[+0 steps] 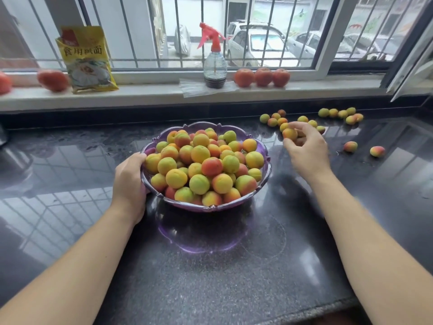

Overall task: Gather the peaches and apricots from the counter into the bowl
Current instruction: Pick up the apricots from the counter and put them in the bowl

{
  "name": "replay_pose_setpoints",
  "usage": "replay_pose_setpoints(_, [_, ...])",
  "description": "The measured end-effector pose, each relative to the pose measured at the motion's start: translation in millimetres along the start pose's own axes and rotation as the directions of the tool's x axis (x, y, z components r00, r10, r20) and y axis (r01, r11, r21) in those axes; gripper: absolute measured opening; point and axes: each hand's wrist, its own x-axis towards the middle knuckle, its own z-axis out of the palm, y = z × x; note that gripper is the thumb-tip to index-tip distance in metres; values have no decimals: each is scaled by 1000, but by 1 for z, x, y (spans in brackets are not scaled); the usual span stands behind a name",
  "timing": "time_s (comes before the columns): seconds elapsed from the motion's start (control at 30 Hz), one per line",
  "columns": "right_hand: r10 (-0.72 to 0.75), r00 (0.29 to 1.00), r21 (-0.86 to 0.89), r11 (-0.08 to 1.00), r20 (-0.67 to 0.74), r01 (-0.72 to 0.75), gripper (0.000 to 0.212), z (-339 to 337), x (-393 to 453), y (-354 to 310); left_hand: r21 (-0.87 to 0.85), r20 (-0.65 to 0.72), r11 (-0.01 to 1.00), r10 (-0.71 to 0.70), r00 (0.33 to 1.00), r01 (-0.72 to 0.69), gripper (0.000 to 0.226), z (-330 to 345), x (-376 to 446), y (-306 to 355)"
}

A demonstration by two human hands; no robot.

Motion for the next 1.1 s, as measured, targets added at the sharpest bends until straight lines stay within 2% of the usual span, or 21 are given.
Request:
replay_pose_setpoints(0.13, [-32,992,335,942,119,-10,33,-12,-43,-42,-2,-11,1000,3,1000,-3,39,0,1,0])
replay_pose_setpoints(0.2, [-108,967,434,901,230,-2,32,-22,-62,-59,5,-13,1000,5,1000,-5,39,-1,1,0])
replay_pose_setpoints(0.3, [-255,891,394,914,376,96,40,-32,-82,-72,12,-9,1000,-1,1000,1,39,0,2,0])
replay_pose_setpoints(0.4, [-303,850,318,933,430,171,49,-35,-87,-79,-7,2,1000,-1,1000,1,38,-1,1,0])
replay_pose_setpoints(0.53, [-252,890,275,949,379,151,34,-31,-77,-91,-21,1,1000,-6,1000,6,34,-1,2,1])
replay_pose_setpoints(0.67, [-256,886,242,955,387,170,31,-19,-62,-110,-6,11,1000,-6,1000,6,34,-2,2,1])
replay_pose_setpoints(0.83, [-264,828,104,964,496,245,29,1,-52,-133,12,3,1000,13,1000,-13,42,-4,5,0])
replay_pose_setpoints(0.97, [-170,794,47,983,583,176,31,8,-50,-139,12,15,1000,0,1000,0,39,-4,4,1])
replay_pose_setpoints(1.1, [-129,778,42,990,615,132,27,5,-49,-141,14,22,1000,9,1000,-9,51,-4,4,1])
